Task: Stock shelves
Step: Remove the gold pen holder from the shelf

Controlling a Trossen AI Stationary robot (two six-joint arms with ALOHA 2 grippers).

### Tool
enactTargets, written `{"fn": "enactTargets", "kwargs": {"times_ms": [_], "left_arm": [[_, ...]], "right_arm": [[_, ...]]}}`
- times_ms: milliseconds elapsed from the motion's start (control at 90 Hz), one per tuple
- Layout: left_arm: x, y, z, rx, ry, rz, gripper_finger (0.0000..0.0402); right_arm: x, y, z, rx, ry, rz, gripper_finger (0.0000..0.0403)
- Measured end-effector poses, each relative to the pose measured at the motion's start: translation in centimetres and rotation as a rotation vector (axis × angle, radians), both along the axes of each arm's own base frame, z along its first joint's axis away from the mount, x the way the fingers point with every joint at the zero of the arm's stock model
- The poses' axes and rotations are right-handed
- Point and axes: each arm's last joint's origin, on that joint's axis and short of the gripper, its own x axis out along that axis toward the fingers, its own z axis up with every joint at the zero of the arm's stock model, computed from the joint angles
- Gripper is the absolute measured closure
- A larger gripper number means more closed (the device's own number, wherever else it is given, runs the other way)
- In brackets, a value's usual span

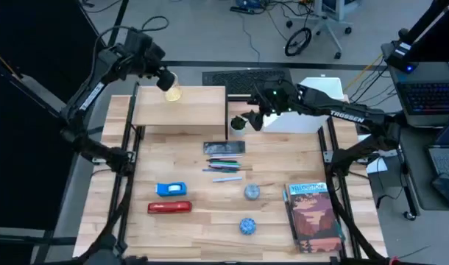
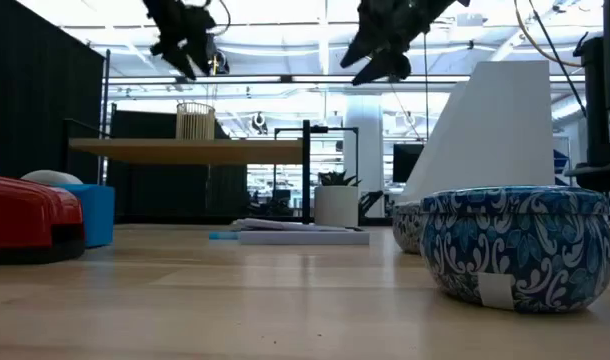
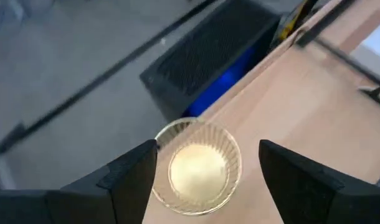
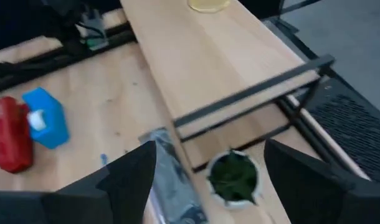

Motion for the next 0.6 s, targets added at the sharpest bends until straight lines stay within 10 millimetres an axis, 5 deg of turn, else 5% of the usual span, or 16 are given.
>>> {"fn": "enactTargets", "kwargs": {"times_ms": [600], "left_arm": [[2.9, 2.1, -4.3, -0.187, 0.147, -0.085, 0.0203]], "right_arm": [[-0.8, -0.4, -0.7, -0.074, 0.117, 0.074, 0.0122]]}}
